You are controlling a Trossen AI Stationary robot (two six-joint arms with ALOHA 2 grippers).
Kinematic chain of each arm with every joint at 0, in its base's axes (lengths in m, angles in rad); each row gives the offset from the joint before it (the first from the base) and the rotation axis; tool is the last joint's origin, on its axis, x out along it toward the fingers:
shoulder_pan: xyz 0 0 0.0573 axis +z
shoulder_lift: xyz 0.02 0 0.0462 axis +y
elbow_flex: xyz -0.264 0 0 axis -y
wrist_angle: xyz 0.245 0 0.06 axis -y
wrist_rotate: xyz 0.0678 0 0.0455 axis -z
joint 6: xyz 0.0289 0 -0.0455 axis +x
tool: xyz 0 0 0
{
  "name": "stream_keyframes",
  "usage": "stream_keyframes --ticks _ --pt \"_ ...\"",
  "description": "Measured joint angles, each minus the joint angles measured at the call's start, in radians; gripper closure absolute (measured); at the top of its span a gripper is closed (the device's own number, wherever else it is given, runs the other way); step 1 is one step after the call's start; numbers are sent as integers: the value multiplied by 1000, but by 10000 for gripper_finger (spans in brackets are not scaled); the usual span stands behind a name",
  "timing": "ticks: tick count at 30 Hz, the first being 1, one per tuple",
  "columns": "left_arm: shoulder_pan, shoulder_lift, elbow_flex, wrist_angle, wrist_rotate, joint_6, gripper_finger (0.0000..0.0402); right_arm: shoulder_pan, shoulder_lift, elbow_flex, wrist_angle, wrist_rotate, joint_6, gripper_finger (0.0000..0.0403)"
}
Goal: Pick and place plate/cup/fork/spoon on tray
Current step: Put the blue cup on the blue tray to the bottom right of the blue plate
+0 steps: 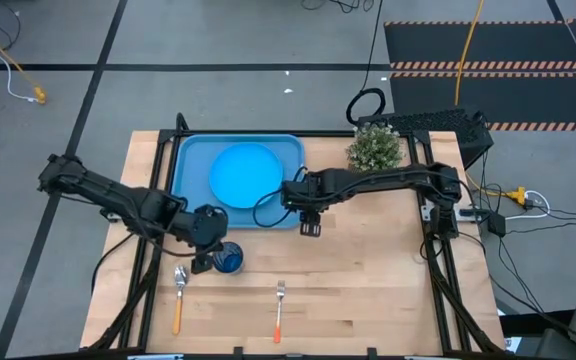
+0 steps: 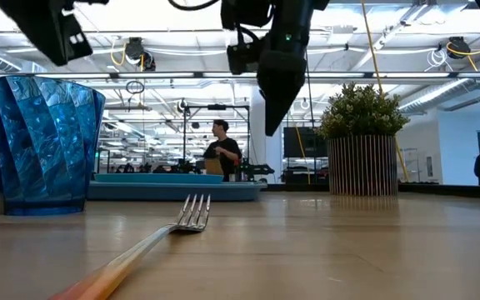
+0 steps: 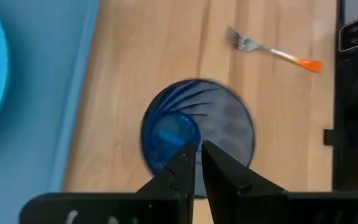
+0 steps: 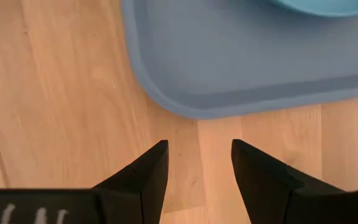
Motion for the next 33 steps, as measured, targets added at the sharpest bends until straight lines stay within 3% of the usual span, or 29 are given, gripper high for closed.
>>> stream_keyframes --ticks 7,17,22,27,33 --pt "21 132 38 -158 -1 -14 352 2 -22 0 31 0 3 236" --pt "81 188 59 -187 21 7 203 2 -40 0 12 0 5 236" --pt "92 188 58 -192 19 -16 155 2 -41 -8 22 0 5 236" --pt "102 209 36 -186 -40 -44 149 2 -51 -71 41 0 5 236" --pt "131 301 10 -187 -43 -73 199 2 -76 -156 61 0 9 236"
